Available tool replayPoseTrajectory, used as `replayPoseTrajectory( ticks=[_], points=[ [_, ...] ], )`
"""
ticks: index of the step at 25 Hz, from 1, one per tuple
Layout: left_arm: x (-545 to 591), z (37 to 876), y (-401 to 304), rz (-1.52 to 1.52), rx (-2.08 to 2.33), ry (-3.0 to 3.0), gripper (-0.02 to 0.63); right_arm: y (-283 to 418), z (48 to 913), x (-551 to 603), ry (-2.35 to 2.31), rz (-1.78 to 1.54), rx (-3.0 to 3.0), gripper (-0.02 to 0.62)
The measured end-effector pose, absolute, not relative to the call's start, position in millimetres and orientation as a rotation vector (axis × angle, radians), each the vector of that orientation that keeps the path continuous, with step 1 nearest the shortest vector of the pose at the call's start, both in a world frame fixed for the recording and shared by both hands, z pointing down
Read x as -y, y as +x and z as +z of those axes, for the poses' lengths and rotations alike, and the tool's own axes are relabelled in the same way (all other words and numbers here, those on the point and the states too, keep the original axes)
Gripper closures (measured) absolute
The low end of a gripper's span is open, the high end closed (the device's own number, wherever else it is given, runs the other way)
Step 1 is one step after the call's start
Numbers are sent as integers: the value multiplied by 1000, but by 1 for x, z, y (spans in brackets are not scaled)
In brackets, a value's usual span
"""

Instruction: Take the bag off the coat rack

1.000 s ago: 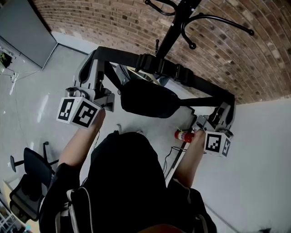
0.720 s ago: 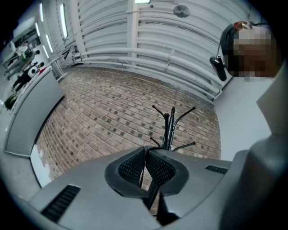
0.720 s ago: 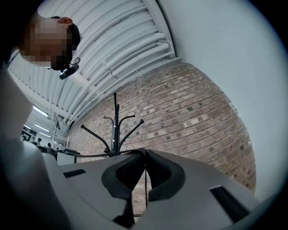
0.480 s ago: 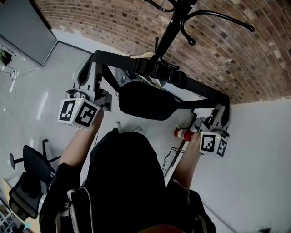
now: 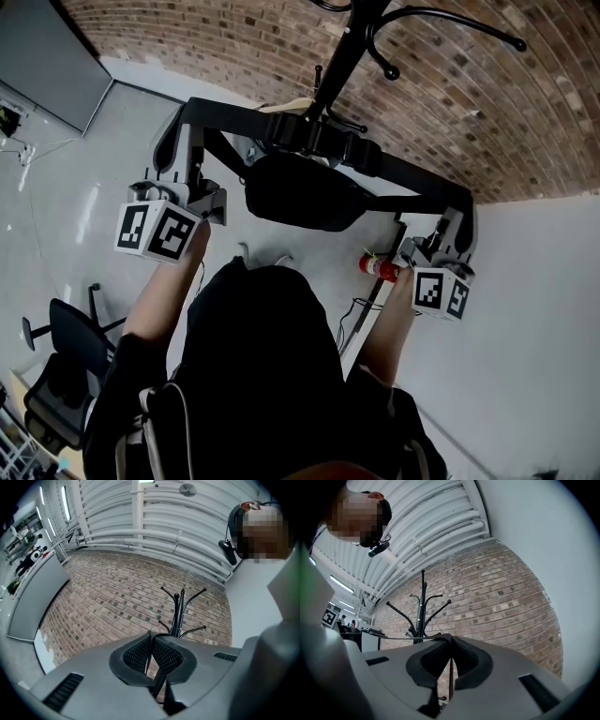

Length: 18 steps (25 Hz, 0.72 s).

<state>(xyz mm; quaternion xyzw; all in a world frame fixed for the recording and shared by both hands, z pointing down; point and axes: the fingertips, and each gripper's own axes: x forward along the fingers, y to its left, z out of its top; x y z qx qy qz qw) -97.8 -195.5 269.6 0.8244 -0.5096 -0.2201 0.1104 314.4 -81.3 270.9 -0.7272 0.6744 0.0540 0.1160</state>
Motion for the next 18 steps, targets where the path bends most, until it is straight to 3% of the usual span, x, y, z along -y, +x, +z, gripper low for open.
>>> replayPoseTrajectory(
  ticks=[18],
  points=[
    [149, 267, -120, -593, 1511, 2485, 581, 292, 253, 35, -2070, 216, -2051, 574]
  ],
)
